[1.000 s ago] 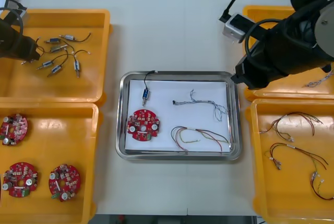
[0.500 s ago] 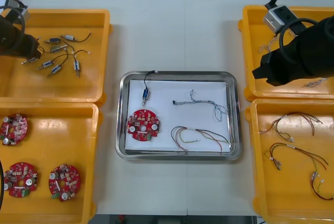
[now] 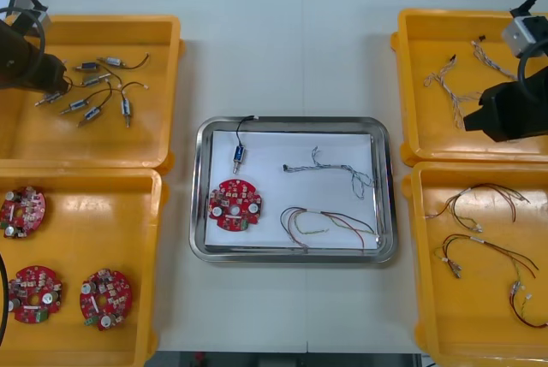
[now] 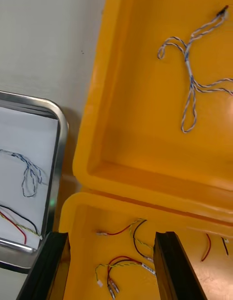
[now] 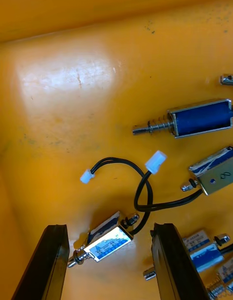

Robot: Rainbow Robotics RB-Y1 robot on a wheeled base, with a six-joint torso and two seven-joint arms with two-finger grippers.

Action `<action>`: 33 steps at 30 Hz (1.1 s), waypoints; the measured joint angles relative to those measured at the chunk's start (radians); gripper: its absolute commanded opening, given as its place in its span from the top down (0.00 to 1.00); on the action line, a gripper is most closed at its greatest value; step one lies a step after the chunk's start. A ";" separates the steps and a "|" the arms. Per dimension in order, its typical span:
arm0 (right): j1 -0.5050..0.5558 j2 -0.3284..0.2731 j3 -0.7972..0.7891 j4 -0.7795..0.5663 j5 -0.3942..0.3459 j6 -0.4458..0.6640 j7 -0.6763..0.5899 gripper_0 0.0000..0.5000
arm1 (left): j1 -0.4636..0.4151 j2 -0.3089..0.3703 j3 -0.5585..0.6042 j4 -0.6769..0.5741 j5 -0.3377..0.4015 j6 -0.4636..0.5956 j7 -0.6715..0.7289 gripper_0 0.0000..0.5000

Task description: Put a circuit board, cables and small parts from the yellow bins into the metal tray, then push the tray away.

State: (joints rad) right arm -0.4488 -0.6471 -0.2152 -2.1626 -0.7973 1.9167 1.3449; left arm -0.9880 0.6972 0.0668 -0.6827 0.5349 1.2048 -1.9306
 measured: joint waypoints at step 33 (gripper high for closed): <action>0.075 -0.081 -0.135 0.195 0.027 0.000 -0.084 0.00 | 0.000 -0.006 -0.024 0.021 -0.015 -0.034 0.000 0.02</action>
State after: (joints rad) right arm -0.3742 -0.7279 -0.3505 -1.9677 -0.7702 1.9167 1.2605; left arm -0.9880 0.6917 0.0428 -0.6614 0.5203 1.1706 -1.9307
